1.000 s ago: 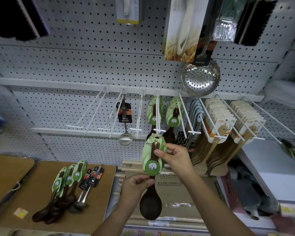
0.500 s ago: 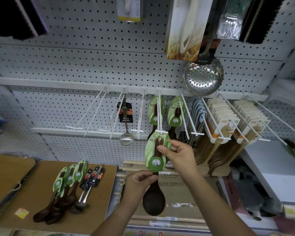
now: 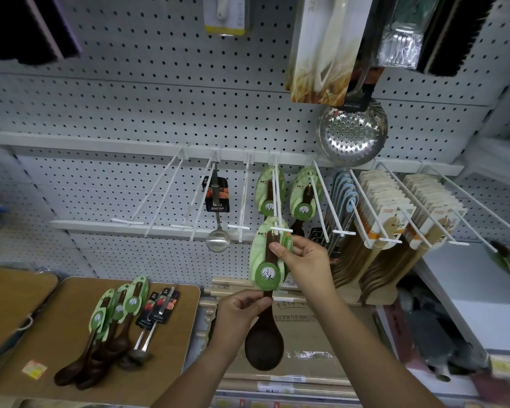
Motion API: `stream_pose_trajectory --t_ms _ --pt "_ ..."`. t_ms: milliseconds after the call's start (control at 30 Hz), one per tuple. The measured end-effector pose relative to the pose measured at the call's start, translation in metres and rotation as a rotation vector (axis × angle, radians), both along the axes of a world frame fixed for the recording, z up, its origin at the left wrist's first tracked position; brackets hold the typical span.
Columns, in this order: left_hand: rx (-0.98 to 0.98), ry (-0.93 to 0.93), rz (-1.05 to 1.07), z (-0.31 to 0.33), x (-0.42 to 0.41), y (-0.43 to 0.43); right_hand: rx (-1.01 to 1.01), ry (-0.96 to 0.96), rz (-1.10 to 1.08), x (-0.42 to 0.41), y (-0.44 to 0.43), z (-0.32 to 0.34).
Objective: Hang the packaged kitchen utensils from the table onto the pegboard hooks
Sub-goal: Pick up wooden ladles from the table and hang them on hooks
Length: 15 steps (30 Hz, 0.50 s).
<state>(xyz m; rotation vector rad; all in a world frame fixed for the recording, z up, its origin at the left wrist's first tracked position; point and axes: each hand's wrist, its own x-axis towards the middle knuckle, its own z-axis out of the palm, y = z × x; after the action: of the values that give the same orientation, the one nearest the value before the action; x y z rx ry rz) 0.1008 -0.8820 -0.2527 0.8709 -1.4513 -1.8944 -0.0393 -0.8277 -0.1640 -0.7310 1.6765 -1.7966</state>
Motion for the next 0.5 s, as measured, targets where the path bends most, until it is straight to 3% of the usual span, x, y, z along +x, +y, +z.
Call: stream_pose_trajectory --t_ms 500 --pt "-0.220 -0.139 0.096 0.003 -0.073 -0.082 0.167 0.136 -0.155 -0.080 -0.108 -0.005"
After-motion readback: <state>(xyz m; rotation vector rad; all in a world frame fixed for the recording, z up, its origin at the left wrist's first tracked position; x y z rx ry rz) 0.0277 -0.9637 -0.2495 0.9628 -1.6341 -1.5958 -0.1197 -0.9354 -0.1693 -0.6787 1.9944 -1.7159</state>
